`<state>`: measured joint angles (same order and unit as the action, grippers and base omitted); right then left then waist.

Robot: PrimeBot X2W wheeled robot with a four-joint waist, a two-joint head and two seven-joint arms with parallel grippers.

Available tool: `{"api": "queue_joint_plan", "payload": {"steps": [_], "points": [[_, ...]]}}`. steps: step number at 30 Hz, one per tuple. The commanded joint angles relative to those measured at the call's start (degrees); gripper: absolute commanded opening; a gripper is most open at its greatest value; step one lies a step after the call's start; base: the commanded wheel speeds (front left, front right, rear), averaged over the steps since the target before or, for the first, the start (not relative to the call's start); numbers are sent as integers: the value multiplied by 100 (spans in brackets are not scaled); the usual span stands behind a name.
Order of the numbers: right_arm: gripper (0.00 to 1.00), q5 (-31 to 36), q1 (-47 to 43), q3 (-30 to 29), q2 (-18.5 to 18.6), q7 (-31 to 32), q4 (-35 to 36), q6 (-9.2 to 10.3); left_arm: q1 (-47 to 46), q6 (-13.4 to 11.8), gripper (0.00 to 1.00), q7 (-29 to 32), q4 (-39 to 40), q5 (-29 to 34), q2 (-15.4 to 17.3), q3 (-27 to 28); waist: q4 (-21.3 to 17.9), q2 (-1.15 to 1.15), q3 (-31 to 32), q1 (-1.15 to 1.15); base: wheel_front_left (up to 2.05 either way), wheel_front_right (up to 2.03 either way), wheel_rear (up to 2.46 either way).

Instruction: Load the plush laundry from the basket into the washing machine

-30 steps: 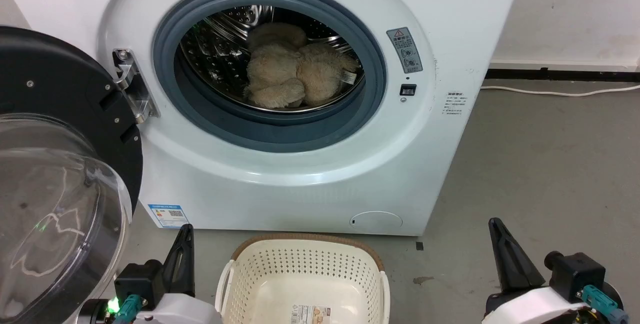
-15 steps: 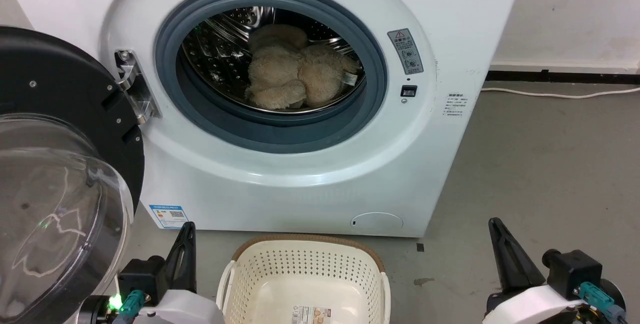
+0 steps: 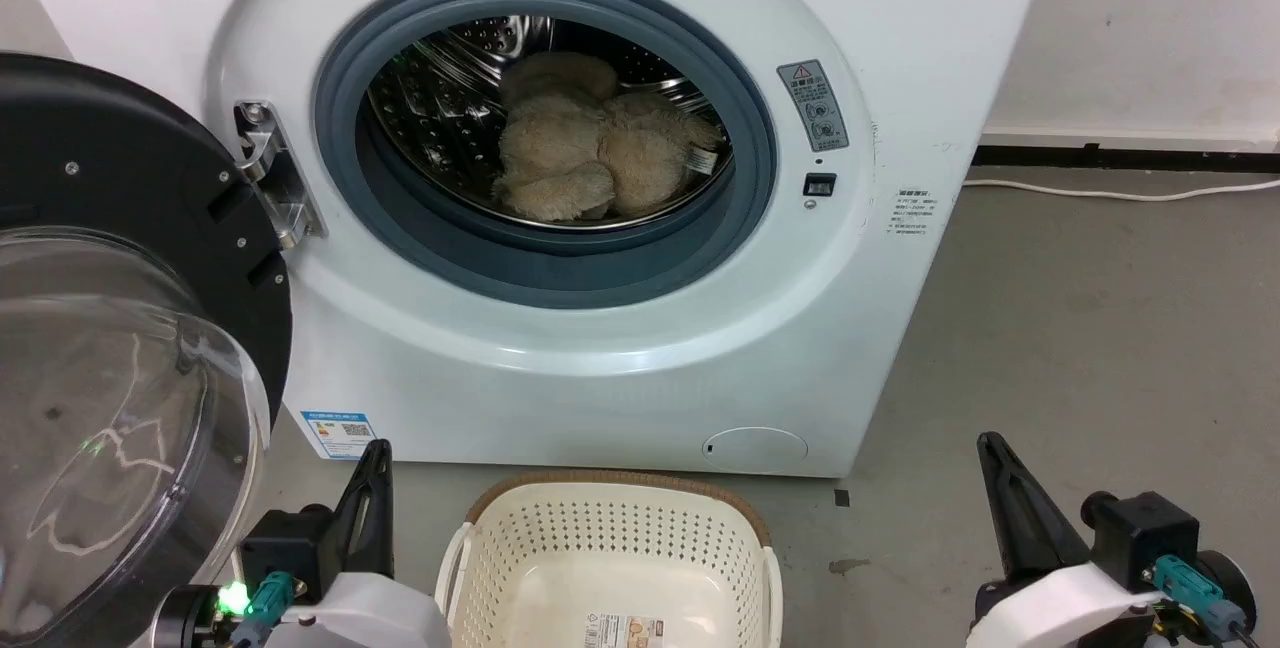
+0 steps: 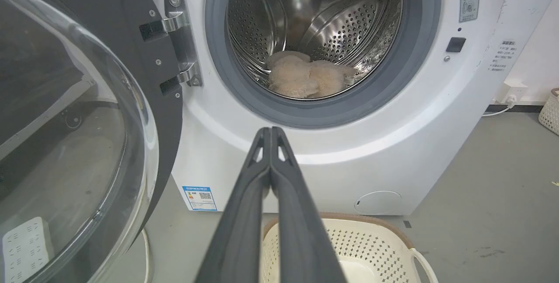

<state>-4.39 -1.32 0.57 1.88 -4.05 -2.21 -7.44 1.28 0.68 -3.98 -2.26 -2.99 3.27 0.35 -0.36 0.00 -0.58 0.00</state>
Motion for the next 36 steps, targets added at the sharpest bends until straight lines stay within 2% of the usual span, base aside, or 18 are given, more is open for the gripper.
{"api": "queue_joint_plan", "payload": {"steps": [1, 36], "points": [[0, 72, 87, -9, 10, 40, 57, -3, -76, -17, 0, 37, 46, 60, -10, -12, 2, 0, 3, 0, 0, 0, 0], [0, 439, 132, -57, 13, 405, 221, -5, -128, -68, 0, 398, 226, 299, -39, -35, 36, 0, 58, 0, 0, 0, 0]]}}
